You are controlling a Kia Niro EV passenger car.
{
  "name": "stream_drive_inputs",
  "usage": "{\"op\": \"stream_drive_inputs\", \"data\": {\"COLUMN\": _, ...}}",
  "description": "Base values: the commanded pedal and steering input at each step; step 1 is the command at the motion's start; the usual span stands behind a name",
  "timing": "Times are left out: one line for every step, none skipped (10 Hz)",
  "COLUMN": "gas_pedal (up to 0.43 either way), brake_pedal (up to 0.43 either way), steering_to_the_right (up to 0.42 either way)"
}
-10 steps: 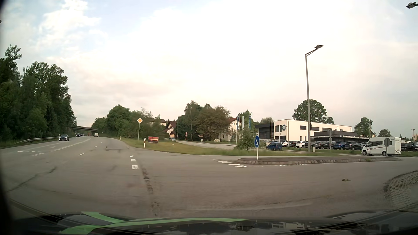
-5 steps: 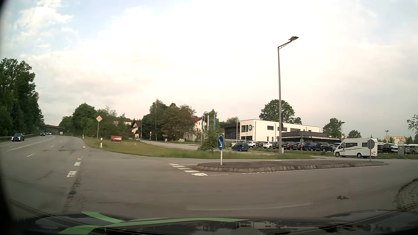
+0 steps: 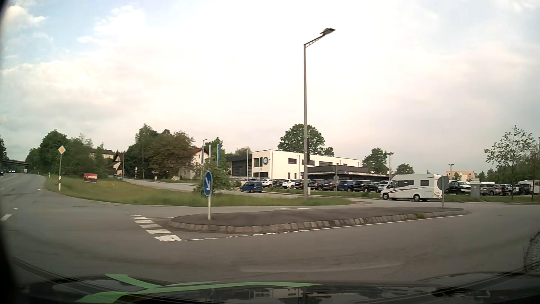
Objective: Follow the waypoints while adhering to traffic rules and regulations
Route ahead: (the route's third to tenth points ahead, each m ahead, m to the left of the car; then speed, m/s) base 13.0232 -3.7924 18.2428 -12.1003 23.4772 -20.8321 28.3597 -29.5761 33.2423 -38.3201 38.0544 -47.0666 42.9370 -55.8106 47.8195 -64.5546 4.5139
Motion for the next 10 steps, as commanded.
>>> {"op": "stream_drive_inputs", "data": {"gas_pedal": 0.0, "brake_pedal": 0.0, "steering_to_the_right": 0.347}}
{"op": "stream_drive_inputs", "data": {"gas_pedal": 0.0, "brake_pedal": 0.0, "steering_to_the_right": 0.351}}
{"op": "stream_drive_inputs", "data": {"gas_pedal": 0.0, "brake_pedal": 0.0, "steering_to_the_right": 0.353}}
{"op": "stream_drive_inputs", "data": {"gas_pedal": 0.0, "brake_pedal": 0.0, "steering_to_the_right": 0.361}}
{"op": "stream_drive_inputs", "data": {"gas_pedal": 0.0, "brake_pedal": 0.0, "steering_to_the_right": 0.368}}
{"op": "stream_drive_inputs", "data": {"gas_pedal": 0.0, "brake_pedal": 0.0, "steering_to_the_right": 0.371}}
{"op": "stream_drive_inputs", "data": {"gas_pedal": 0.0, "brake_pedal": 0.0, "steering_to_the_right": 0.373}}
{"op": "stream_drive_inputs", "data": {"gas_pedal": 0.028, "brake_pedal": 0.0, "steering_to_the_right": 0.375}}
{"op": "stream_drive_inputs", "data": {"gas_pedal": 0.047, "brake_pedal": 0.0, "steering_to_the_right": 0.377}}
{"op": "stream_drive_inputs", "data": {"gas_pedal": 0.079, "brake_pedal": 0.0, "steering_to_the_right": 0.379}}
